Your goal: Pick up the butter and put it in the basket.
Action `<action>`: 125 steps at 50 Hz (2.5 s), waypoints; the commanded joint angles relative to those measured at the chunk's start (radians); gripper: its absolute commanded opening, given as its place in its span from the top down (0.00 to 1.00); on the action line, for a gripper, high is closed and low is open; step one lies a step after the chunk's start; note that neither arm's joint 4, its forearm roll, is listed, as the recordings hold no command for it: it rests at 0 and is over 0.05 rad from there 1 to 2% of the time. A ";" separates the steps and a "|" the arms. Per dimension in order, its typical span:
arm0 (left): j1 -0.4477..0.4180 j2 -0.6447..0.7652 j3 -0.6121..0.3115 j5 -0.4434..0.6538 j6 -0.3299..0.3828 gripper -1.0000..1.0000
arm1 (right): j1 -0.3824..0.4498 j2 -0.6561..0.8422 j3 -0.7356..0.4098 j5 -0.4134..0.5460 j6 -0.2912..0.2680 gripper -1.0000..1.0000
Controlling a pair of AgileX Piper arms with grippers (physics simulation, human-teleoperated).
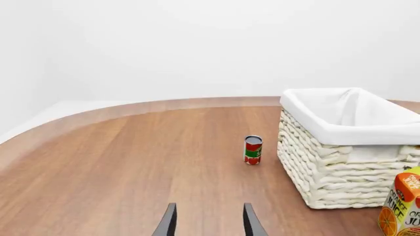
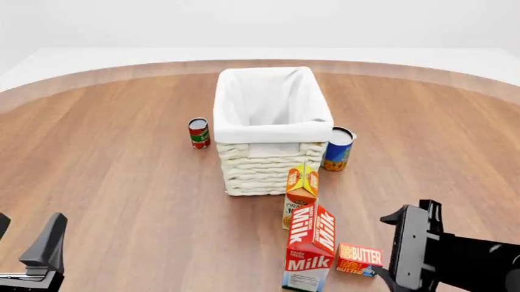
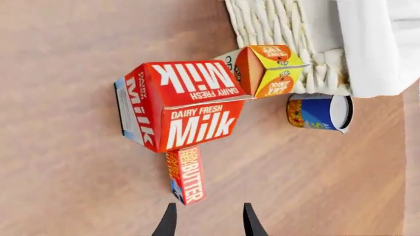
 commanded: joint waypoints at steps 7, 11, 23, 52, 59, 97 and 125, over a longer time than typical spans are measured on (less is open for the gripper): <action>0.000 0.000 0.000 0.000 0.000 0.00 | -0.047 0.151 0.039 -0.123 -0.059 0.00; 0.000 0.000 0.000 0.000 0.000 0.00 | -0.038 0.165 0.041 -0.139 -0.051 0.00; 0.000 0.000 0.000 0.000 0.000 0.00 | -0.012 0.254 0.065 -0.241 -0.022 0.00; 0.000 0.000 0.000 0.000 0.000 0.00 | -0.022 0.531 0.103 -0.495 -0.018 0.00; 0.000 0.000 0.000 0.000 0.000 0.00 | -0.017 0.612 0.110 -0.567 -0.014 0.00; 0.000 0.000 0.000 0.000 0.000 0.00 | -0.133 0.161 0.020 -0.149 -0.105 1.00; 0.000 0.000 0.000 0.000 0.000 0.00 | 0.116 -0.009 -0.253 -0.045 0.324 1.00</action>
